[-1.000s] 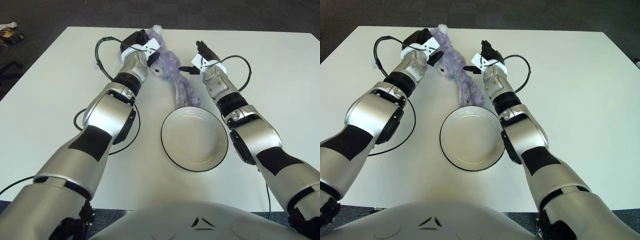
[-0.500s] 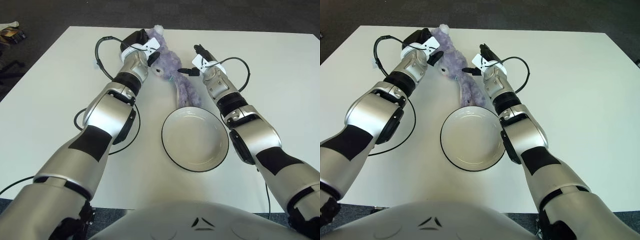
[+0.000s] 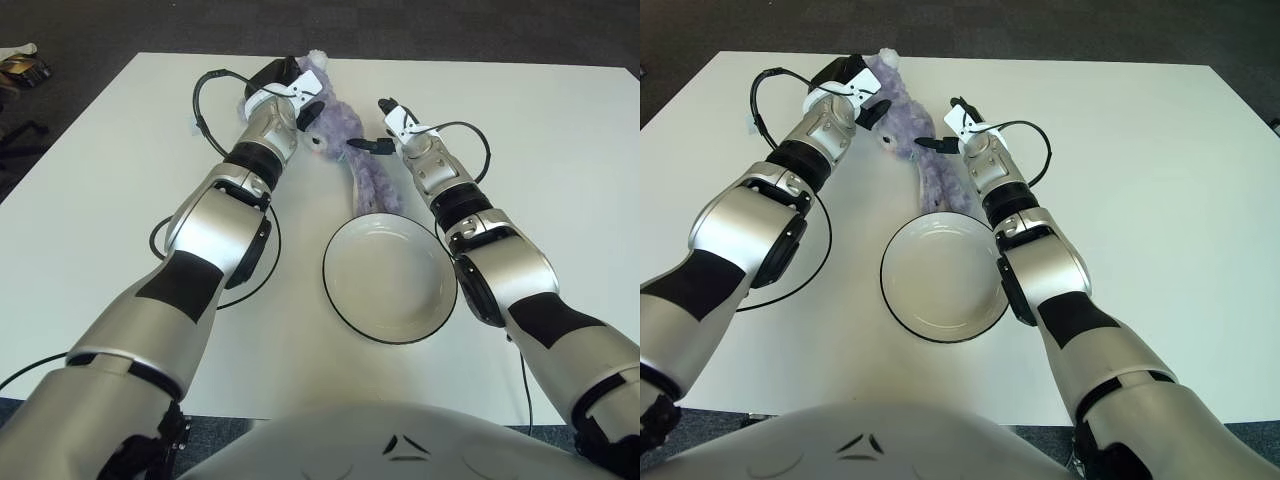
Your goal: Put the doll into the plate.
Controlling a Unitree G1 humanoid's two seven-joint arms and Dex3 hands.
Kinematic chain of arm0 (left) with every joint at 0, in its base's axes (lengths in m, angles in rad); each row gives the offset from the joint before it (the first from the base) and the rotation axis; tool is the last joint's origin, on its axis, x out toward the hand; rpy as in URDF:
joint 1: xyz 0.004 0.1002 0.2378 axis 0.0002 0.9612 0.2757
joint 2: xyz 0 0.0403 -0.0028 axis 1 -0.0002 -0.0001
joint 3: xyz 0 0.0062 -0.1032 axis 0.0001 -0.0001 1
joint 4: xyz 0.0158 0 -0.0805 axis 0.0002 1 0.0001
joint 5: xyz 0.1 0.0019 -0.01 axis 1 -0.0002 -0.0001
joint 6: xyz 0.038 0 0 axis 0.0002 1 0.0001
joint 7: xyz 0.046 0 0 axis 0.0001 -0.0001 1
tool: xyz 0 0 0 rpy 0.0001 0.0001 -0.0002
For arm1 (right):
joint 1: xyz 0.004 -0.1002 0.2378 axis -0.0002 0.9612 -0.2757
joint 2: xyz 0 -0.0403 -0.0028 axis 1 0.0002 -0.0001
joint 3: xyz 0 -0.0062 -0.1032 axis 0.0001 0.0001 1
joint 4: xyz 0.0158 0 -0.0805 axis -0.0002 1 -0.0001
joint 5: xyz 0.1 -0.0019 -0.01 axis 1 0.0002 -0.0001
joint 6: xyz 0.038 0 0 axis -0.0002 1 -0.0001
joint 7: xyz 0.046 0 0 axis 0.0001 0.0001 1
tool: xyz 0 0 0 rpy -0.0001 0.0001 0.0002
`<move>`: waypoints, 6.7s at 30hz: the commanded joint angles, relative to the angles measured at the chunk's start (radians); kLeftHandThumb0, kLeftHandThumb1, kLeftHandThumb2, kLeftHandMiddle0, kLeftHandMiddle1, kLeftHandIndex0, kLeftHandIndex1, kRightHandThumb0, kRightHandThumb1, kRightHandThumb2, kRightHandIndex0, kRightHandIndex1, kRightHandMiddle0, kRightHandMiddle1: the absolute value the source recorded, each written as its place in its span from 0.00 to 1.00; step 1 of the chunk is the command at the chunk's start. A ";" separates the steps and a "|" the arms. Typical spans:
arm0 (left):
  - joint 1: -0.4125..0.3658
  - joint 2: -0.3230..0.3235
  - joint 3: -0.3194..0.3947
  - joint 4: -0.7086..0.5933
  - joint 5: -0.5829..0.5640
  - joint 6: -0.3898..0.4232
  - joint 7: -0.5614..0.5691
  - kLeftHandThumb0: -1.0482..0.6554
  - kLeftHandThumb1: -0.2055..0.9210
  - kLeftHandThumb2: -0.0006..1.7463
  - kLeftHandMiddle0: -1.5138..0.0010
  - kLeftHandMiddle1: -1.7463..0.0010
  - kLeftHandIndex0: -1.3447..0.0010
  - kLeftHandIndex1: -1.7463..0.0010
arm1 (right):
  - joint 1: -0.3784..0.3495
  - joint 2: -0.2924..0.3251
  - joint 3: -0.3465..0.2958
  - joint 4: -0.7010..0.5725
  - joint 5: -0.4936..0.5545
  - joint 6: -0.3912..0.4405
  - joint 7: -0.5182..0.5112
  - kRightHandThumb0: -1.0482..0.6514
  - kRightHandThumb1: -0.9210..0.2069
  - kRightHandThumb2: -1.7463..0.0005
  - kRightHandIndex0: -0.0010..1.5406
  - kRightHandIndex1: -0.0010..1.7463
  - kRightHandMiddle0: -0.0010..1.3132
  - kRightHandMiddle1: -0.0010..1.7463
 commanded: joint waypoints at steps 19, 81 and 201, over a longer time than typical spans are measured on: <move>0.009 0.014 0.001 -0.016 0.001 -0.007 -0.007 0.62 0.39 0.74 0.57 0.09 0.49 0.13 | -0.015 0.022 -0.016 -0.060 0.057 0.047 0.099 0.16 0.32 0.68 0.08 0.32 0.00 0.00; 0.018 0.013 0.004 -0.071 -0.001 0.004 0.007 0.62 0.39 0.71 0.51 0.12 0.50 0.18 | 0.008 0.095 0.015 0.241 0.013 -0.102 -0.166 0.87 0.48 0.34 0.39 0.94 0.28 0.99; 0.088 0.326 -0.110 -0.354 0.023 -0.884 -0.679 0.06 0.72 0.22 1.00 1.00 1.00 1.00 | 0.296 -0.360 0.020 -0.525 -0.055 -0.066 0.353 0.93 0.68 0.13 0.48 1.00 0.70 1.00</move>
